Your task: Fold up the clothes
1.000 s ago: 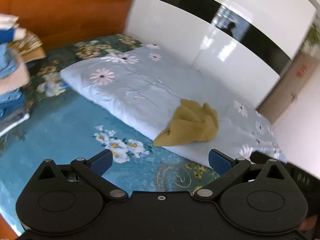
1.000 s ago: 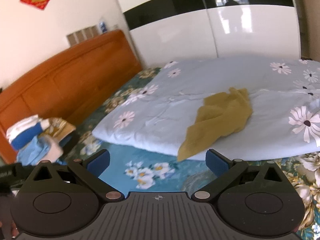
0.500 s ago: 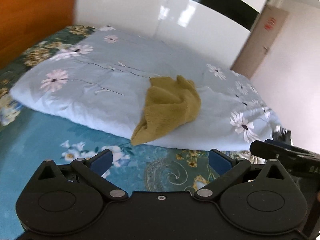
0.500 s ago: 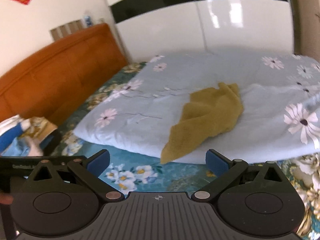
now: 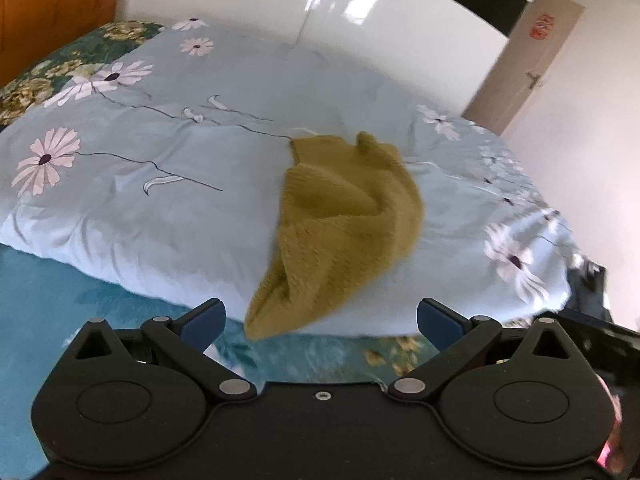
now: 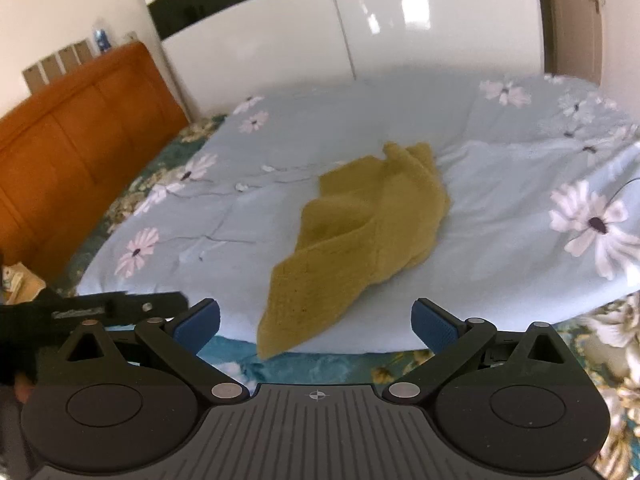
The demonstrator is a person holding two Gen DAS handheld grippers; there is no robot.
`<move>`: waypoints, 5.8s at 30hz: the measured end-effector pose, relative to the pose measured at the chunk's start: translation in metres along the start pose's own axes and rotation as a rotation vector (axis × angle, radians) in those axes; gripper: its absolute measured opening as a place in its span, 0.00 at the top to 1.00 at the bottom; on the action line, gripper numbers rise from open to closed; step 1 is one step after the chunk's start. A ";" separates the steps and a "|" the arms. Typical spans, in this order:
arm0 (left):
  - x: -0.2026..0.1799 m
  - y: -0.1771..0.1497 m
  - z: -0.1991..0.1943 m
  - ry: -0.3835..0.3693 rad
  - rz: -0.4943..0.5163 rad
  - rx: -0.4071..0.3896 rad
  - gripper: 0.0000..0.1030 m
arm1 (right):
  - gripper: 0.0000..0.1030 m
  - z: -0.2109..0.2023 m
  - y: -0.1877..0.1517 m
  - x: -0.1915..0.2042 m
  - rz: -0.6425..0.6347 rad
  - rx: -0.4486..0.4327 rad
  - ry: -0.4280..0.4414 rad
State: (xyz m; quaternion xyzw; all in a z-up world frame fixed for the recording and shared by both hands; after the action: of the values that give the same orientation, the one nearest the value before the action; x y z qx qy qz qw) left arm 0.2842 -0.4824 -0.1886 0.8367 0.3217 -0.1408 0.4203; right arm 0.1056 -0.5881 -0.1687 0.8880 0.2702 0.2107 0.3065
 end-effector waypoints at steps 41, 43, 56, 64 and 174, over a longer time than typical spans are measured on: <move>0.076 0.014 0.203 0.030 -0.131 0.085 0.33 | 0.00 0.187 0.051 -0.059 0.324 -0.064 -0.013; 0.075 0.012 0.206 0.023 -0.147 0.104 0.43 | 0.00 0.189 0.051 -0.062 0.326 -0.055 -0.032; 0.061 0.016 0.213 -0.072 -0.201 0.103 0.88 | 0.00 0.176 0.052 -0.071 0.299 -0.051 -0.043; 0.048 0.023 0.198 -0.091 -0.226 0.091 0.92 | 0.00 0.159 0.052 -0.082 0.319 -0.049 -0.062; 0.099 -0.177 -0.060 -0.035 -0.329 0.152 0.51 | 0.93 0.062 -0.158 -0.029 -0.052 0.322 -0.520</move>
State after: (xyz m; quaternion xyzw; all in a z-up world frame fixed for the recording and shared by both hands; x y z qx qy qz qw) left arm 0.2400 -0.3151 -0.3105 0.7994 0.4354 -0.2462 0.3327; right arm 0.0616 -0.5269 -0.3235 0.9421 0.2354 -0.0768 0.2261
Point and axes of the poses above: each gripper's, at about its wrist camera, not at the fingertips, and z roughly the way its jaws point, x to its left, y to its top, the point moved 7 cm from there along z, roughly the way its jaws point, and after that the axes turned 15 degrees about -y, right-handed, at the moved point
